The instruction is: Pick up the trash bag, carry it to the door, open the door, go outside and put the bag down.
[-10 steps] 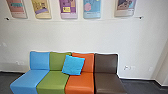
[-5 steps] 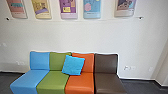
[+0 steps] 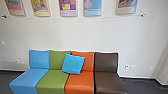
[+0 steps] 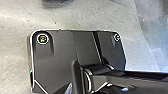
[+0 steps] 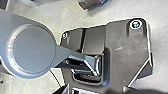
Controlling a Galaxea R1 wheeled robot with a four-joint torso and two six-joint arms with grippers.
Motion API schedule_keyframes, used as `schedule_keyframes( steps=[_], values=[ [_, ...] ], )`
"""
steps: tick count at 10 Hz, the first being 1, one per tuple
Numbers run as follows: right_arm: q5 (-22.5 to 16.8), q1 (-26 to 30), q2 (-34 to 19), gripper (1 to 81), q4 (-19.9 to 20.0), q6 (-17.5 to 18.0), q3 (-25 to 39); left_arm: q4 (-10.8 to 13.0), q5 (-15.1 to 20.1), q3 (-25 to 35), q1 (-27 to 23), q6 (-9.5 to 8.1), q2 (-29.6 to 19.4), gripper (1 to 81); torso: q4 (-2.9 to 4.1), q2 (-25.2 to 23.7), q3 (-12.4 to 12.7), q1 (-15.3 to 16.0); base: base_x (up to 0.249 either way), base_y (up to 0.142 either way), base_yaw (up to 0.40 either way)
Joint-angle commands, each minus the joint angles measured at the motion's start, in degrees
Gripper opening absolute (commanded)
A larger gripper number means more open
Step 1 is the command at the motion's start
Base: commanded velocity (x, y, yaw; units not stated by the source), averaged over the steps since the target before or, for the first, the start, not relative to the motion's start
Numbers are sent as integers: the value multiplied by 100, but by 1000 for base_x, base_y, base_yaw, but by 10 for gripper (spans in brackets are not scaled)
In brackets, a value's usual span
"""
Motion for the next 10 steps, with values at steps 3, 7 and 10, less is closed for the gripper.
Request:
schedule_keyframes(
  steps=[3, 7, 10],
  values=[
    [-356, 353, -1509, 811, -7, 131, 1591, -1051, 228, 244, -1008, -44, -518, 811, 0, -966, -911, 621, 0, 0, 0],
    [-373, 574, -2082, 811, 1, 193, 2235, -1561, 720, -134, -1755, -53, -517, 811, 0, -1690, -878, 1084, 0, 0, 0],
    [-364, 574, -2222, 811, 1, 289, 2252, -1842, 1159, -547, -2388, -62, -377, 811, 0, -2297, -918, 1470, 0, 0, 0]
  ],
)
